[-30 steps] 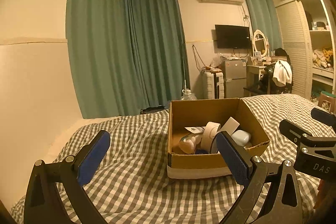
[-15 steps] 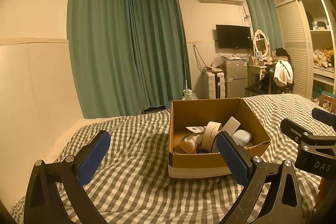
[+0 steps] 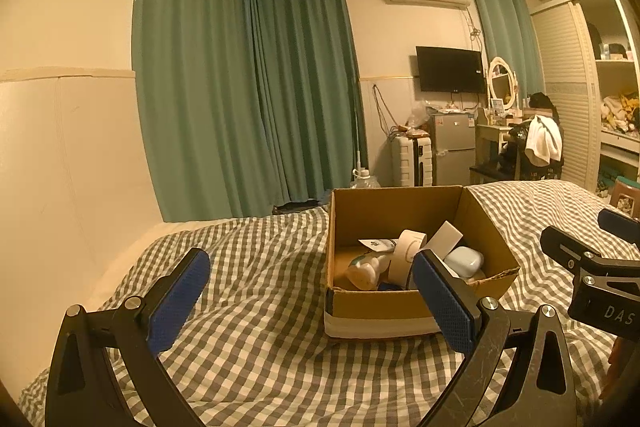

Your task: Organize objects

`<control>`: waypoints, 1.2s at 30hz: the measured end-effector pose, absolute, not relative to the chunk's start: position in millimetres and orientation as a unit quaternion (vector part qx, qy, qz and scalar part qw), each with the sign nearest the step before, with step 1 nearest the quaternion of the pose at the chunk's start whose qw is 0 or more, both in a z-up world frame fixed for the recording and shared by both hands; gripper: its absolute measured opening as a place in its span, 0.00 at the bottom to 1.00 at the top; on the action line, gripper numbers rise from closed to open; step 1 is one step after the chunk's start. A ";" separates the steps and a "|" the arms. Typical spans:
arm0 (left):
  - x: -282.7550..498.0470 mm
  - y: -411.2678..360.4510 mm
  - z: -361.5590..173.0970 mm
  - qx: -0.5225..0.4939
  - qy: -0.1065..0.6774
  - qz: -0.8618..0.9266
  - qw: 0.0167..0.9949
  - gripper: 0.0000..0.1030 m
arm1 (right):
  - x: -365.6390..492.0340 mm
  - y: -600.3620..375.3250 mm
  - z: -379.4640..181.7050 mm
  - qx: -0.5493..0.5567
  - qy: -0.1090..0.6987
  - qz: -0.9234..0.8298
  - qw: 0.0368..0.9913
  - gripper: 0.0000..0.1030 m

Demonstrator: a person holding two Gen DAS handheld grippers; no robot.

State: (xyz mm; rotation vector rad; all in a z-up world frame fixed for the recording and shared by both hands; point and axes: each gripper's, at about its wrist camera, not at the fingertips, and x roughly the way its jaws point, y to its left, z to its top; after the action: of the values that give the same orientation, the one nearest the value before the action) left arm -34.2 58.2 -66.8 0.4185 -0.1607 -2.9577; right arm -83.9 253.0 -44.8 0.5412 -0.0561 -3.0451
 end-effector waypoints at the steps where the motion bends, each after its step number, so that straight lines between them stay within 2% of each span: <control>1: -34.4 58.1 -67.0 0.140 -0.054 -0.986 0.074 1.00 | -84.0 252.9 -44.7 0.175 -0.018 -0.984 0.024 0.99; 36: -33.8 59.5 -69.9 0.150 -0.056 -0.983 0.089 1.00 | -86.5 249.2 -43.7 0.180 -0.016 -0.983 0.021 0.99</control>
State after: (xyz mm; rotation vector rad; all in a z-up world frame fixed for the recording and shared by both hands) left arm -33.8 59.5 -69.9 0.4457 -0.1658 -2.9256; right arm -86.5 249.2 -43.7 0.5588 -0.0502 -3.0476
